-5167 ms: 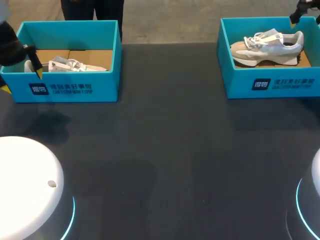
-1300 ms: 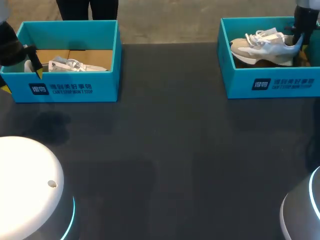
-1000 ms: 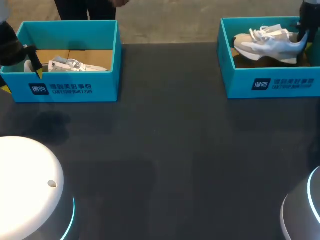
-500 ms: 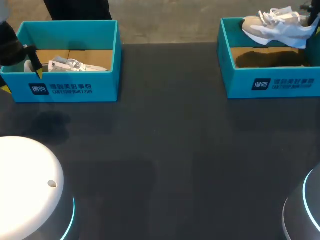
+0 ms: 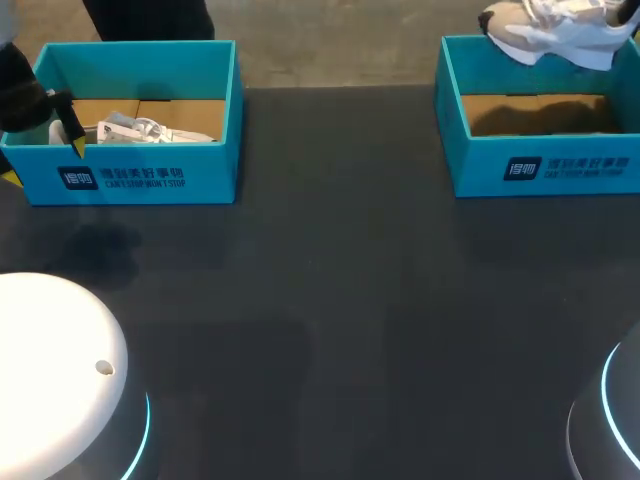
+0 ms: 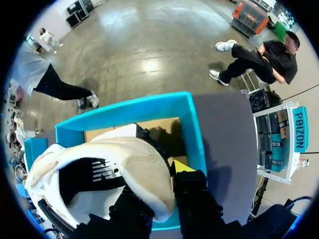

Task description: Take the shoe out of the shoebox, open the shoe tongue, remove and reinsert the insole, then place the shoe into the shoebox

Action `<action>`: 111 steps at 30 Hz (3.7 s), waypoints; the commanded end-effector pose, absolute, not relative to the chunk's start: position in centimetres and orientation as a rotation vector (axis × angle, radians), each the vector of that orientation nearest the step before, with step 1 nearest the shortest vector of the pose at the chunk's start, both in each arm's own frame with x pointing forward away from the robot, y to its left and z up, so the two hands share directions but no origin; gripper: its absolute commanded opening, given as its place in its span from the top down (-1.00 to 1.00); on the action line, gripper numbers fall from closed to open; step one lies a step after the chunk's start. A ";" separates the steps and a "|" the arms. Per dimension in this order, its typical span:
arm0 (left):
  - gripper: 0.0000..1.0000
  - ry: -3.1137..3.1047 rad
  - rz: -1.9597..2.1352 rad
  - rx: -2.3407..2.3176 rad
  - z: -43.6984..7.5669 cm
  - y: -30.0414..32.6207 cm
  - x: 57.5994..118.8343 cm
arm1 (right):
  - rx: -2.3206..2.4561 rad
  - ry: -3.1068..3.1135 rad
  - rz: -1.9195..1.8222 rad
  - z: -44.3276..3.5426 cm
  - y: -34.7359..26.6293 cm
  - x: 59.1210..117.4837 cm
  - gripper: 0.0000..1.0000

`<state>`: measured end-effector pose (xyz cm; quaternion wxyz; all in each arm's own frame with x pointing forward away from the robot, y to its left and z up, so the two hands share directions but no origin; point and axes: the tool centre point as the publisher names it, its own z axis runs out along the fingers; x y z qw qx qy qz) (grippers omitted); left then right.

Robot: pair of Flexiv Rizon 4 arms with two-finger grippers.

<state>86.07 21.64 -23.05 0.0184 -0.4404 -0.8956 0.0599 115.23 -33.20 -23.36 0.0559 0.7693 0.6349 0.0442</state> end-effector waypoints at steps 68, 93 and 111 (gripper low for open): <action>-1.00 -2.782 0.183 -1.369 -23.1 21.6 86.0 | 2.326 1.725 -0.047 -13.8 -23.0 101.2 1.00; -1.00 -2.782 0.183 -1.369 -23.1 21.6 86.0 | 2.350 1.671 -0.122 -13.6 -12.2 88.3 1.00; -1.00 -2.782 0.183 -1.369 -23.1 21.6 86.0 | 2.367 1.669 -0.223 -14.6 -6.8 80.3 1.00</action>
